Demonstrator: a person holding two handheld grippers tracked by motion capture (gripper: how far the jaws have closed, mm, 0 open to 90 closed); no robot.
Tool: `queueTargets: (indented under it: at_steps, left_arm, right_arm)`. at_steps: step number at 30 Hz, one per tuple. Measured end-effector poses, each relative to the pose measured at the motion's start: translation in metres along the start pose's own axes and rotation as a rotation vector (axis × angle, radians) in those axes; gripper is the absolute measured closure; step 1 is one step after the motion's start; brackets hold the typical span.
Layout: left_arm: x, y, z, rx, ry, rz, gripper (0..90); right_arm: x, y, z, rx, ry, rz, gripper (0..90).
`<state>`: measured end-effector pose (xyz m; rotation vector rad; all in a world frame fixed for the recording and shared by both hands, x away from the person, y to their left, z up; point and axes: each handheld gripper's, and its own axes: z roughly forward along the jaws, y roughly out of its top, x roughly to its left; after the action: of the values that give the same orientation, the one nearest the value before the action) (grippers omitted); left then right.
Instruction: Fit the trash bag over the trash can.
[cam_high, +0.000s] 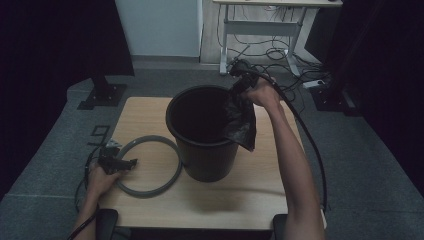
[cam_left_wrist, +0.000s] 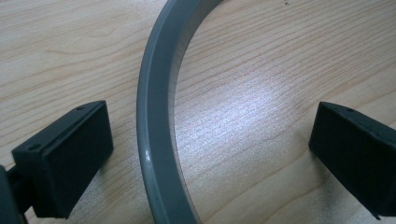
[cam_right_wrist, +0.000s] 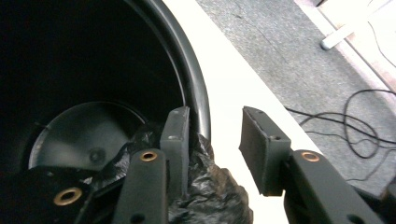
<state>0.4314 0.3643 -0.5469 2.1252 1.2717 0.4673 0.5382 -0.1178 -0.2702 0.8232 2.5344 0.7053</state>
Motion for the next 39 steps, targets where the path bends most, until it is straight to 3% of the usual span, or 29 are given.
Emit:
queueTargets:
  at_steps: [7, 13, 23, 25, 28, 31, 33, 39]
  left_arm:
    - [0.000, 0.000, 0.000, 0.000, 0.000, 0.001, 0.0]
    - [-0.001, 0.000, 0.000, 0.001, 0.000, 0.001, 0.0]
    - [-0.001, -0.001, -0.001, 0.001, -0.008, 0.010, 0.0]
    - [-0.002, 0.000, -0.001, 0.007, -0.008, 0.009, 0.0]
    - [-0.002, 0.001, -0.002, 0.014, -0.012, 0.003, 0.0]
    - [-0.001, 0.002, -0.002, 0.023, -0.020, -0.009, 0.0]
    - [0.000, 0.003, -0.004, 0.032, -0.023, -0.016, 0.9]
    - [0.004, 0.012, -0.011, 0.060, -0.028, -0.008, 3.3]
  right_arm:
    - [-0.002, -0.031, -0.020, 0.009, 0.027, 0.039, 44.7]
    - [0.008, -0.056, -0.037, -0.006, 0.039, 0.087, 32.7]
    - [0.055, -0.081, -0.063, -0.055, 0.003, 0.105, 25.4]
    - [0.067, -0.083, -0.065, -0.064, -0.004, 0.089, 25.5]
    - [0.081, -0.081, -0.066, -0.069, 0.036, 0.053, 23.2]
    - [0.079, -0.076, -0.070, -0.096, 0.075, 0.033, 25.4]
    - [0.073, -0.073, -0.073, -0.135, 0.089, 0.047, 24.8]
    - [0.067, -0.069, -0.068, -0.161, 0.132, 0.026, 23.1]
